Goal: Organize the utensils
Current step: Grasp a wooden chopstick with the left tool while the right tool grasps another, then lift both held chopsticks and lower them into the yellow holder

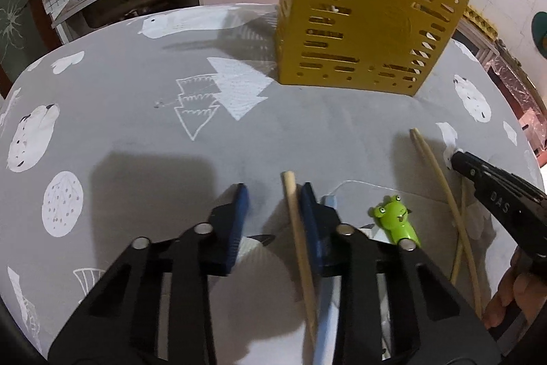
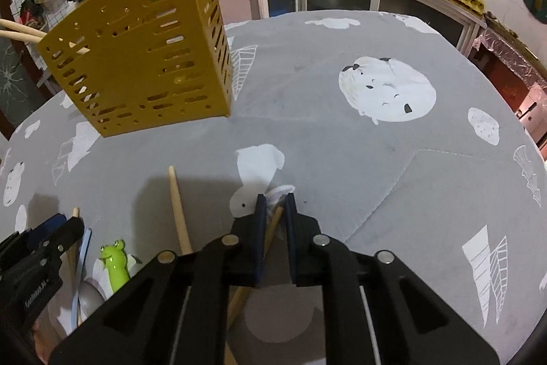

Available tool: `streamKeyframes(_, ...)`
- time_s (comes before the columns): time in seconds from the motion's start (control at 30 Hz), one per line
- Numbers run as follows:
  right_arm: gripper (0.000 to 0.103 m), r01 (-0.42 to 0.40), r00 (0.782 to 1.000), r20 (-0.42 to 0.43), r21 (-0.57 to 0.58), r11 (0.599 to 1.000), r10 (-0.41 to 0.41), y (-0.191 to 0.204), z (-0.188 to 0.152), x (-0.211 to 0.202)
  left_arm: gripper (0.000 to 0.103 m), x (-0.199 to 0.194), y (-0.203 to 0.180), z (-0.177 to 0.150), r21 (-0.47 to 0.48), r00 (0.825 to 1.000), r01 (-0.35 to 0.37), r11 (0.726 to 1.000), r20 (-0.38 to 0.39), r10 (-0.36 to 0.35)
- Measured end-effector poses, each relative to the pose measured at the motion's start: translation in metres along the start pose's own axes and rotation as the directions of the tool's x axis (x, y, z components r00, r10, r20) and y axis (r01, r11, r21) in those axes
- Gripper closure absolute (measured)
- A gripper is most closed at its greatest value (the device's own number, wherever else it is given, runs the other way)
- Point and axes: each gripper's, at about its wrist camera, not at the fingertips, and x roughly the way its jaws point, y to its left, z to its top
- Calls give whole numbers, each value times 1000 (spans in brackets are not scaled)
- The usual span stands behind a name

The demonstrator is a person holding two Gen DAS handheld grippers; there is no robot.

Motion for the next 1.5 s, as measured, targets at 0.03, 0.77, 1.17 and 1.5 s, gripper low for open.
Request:
streamKeyframes(0.03,92,-1,1000,3,1,1000,1,0,1,0,86,0,-2,0,2,1000,3,1000,-6,-3)
streamKeyframes(0.77,97,-78,965,251,10,997,72,-8,13,-70,97,-70,10,2,-24,977,43,999,212,-37)
streamKeyframes(1.17,98,-80,866,491,-54,995,97,2,22,-161,98,-143,18,6,-19,908,56,998,417,-44)
streamKeyframes(1.5,98,-64,801,587,-104,993,113,10,23,-192,98,-167,25,11,-18,866,55,998,499,-39)
